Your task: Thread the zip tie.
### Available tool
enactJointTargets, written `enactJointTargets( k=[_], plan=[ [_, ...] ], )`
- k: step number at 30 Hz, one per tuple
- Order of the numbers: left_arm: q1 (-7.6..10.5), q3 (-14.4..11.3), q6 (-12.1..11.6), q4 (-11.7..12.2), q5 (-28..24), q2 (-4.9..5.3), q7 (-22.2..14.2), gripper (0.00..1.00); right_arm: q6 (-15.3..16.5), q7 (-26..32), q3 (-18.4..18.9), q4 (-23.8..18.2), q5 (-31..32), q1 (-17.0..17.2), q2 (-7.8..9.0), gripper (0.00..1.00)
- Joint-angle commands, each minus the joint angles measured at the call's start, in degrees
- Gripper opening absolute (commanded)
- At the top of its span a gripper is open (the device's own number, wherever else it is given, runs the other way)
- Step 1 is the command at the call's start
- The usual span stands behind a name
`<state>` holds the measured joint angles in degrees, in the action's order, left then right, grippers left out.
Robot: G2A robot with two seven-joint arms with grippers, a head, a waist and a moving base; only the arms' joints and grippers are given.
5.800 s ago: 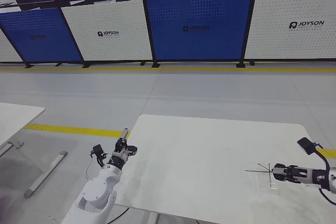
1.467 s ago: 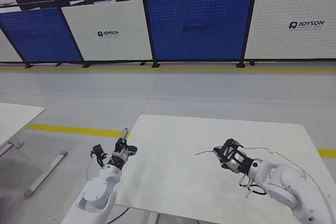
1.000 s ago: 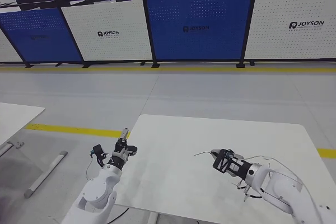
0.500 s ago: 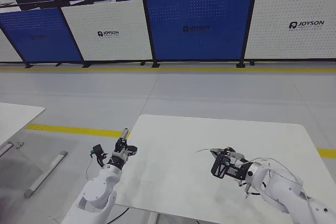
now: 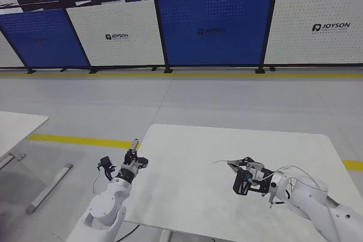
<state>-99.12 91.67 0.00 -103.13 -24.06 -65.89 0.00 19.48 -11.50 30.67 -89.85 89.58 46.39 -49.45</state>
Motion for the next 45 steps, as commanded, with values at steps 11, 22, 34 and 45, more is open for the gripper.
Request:
enactJointTargets(
  k=[11,22,34,45],
  plan=[
    [1.33,-0.3,5.0,-2.1,-3.9,-0.09,-3.1,1.00,0.0,0.0,0.0,0.0,0.0,0.0,0.00,0.00],
    [1.95,-5.2,19.5,-8.4,0.0,0.56,-12.6,1.00,0.0,0.0,0.0,0.0,0.0,0.0,0.00,0.00],
    [3.44,-7.6,19.5,-6.1,1.4,0.45,-9.4,1.00,-0.4,0.4,0.1,0.0,0.3,0.2,-0.02,0.00],
    [3.74,-8.5,19.5,-3.9,-14.8,3.05,-20.2,1.00,-2.8,-2.5,-10.9,2.6,0.4,-9.0,-0.38,0.00]
  ],
)
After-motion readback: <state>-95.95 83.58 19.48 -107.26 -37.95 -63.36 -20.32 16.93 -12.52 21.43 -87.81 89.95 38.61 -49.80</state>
